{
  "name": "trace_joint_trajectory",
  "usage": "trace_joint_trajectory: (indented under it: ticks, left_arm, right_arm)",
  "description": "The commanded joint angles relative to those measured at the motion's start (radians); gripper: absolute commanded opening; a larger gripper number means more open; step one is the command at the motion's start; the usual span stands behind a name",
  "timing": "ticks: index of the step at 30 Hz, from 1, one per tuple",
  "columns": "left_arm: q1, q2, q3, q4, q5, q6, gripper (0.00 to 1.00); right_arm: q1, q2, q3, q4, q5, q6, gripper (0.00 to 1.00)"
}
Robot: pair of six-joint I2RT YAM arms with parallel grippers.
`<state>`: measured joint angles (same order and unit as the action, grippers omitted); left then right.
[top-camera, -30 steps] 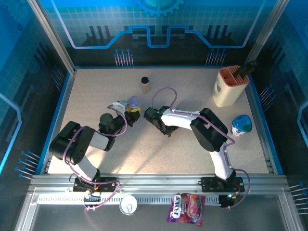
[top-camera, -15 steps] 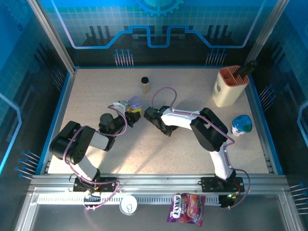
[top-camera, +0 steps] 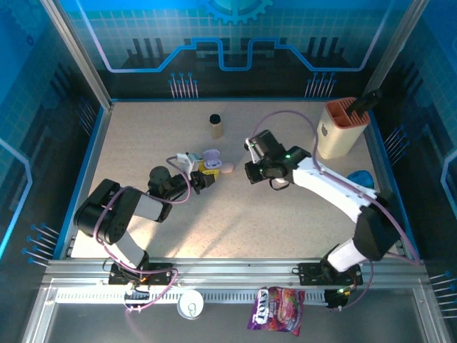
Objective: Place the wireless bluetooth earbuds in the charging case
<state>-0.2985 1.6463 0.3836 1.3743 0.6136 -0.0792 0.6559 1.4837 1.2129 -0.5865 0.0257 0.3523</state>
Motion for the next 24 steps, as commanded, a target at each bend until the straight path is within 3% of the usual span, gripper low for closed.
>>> trace_joint_trajectory:
  ticks: [1, 8, 24]
  left_arm:
    - [-0.004, -0.016, 0.041, 0.028, 0.143, -0.027, 0.30]
    - [-0.021, -0.013, 0.064, 0.028, 0.274, -0.072, 0.30]
    - [-0.037, -0.059, 0.060, 0.028, 0.383, -0.081, 0.32]
  right_arm:
    - [-0.023, -0.065, -0.044, 0.153, -0.358, -0.027, 0.10]
    - [-0.029, -0.082, -0.019, 0.229, -0.574, -0.013, 0.10]
    - [-0.027, -0.011, 0.004, 0.216, -0.531, -0.024, 0.10]
